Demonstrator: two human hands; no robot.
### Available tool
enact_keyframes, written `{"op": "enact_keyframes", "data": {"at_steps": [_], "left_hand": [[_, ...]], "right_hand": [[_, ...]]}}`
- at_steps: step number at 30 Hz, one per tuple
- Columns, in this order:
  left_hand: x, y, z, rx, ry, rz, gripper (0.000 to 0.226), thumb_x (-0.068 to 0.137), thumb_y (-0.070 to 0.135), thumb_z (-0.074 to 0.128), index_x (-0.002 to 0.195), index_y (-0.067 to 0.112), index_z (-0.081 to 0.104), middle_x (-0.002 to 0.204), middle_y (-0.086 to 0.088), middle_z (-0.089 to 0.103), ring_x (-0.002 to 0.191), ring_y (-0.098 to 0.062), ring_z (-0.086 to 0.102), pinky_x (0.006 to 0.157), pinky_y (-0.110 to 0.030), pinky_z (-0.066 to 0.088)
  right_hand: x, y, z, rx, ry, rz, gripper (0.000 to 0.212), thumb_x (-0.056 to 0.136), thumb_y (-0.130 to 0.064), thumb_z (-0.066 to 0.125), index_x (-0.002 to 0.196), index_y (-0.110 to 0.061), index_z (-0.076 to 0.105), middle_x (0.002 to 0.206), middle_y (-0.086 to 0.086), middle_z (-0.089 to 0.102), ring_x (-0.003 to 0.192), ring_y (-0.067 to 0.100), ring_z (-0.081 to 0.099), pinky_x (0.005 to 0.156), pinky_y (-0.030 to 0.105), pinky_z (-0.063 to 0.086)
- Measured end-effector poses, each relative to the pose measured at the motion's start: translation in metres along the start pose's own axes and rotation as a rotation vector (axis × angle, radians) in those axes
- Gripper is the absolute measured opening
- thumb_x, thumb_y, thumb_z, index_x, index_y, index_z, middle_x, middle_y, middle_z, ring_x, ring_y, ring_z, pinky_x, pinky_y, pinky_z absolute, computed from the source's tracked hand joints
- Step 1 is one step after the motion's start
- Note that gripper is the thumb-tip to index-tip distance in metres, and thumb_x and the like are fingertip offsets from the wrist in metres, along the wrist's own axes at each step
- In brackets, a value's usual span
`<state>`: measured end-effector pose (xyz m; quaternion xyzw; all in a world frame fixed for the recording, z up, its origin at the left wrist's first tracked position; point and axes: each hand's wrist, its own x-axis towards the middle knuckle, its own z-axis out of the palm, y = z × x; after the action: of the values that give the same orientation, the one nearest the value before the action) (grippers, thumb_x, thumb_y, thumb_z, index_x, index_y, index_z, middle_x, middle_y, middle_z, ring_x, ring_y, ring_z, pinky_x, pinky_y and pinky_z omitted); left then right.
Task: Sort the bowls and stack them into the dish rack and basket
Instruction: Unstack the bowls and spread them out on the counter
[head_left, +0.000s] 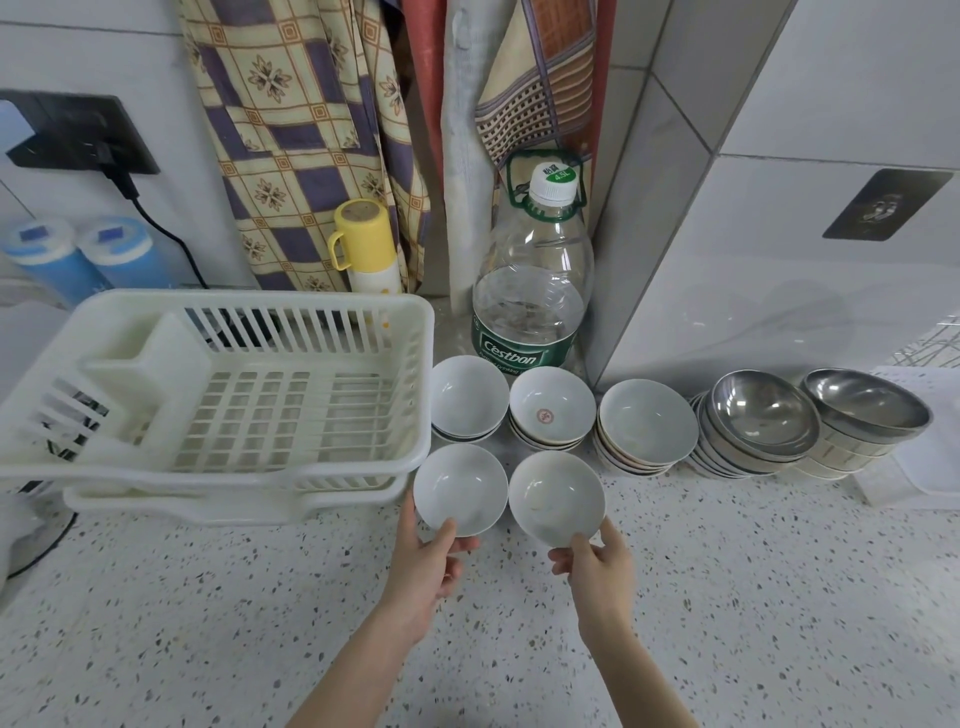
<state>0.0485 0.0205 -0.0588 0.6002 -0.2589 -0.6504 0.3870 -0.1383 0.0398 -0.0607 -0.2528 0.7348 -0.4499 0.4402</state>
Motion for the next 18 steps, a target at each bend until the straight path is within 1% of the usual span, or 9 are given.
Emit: {"op": "enact_keyframes", "data": {"at_steps": [4,9,14,18], "left_hand": [[-0.0005,0.0,0.0007,0.005,0.012,0.008,0.058,0.101,0.017,0.054,0.125,0.066,0.033,0.078,-0.011,0.076,0.045,-0.009,0.043,0.039,-0.02,0.033],[0.0008,-0.0005,0.0006,0.037,0.018,0.026,0.061,0.101,0.015,0.053,0.131,0.063,0.031,0.074,-0.009,0.075,0.044,-0.006,0.044,0.041,-0.021,0.035],[0.0023,-0.0012,0.0009,0.054,0.027,0.027,0.061,0.1,0.012,0.053,0.132,0.06,0.032,0.075,-0.012,0.074,0.043,-0.006,0.043,0.041,-0.02,0.035],[0.0021,-0.0019,0.0019,0.061,0.041,0.025,0.062,0.1,0.013,0.054,0.135,0.059,0.031,0.077,-0.014,0.074,0.045,-0.007,0.043,0.041,-0.02,0.035]], "right_hand": [[0.0009,-0.0001,-0.001,0.002,-0.01,0.012,0.054,0.092,-0.001,0.043,0.141,-0.024,0.047,0.061,0.013,0.069,0.045,0.007,0.059,0.058,0.028,0.046],[0.0036,0.0019,-0.0056,-0.05,0.004,-0.003,0.053,0.092,-0.003,0.044,0.14,-0.022,0.049,0.053,0.005,0.066,0.045,0.006,0.058,0.051,0.026,0.049],[0.0037,0.0033,-0.0069,-0.07,-0.002,-0.03,0.057,0.091,-0.003,0.043,0.143,-0.025,0.046,0.055,0.005,0.067,0.046,0.006,0.059,0.048,0.024,0.049],[0.0048,0.0035,-0.0066,-0.08,-0.004,-0.03,0.054,0.091,-0.004,0.044,0.141,-0.025,0.048,0.056,0.005,0.068,0.045,0.007,0.06,0.044,0.019,0.048]]}}
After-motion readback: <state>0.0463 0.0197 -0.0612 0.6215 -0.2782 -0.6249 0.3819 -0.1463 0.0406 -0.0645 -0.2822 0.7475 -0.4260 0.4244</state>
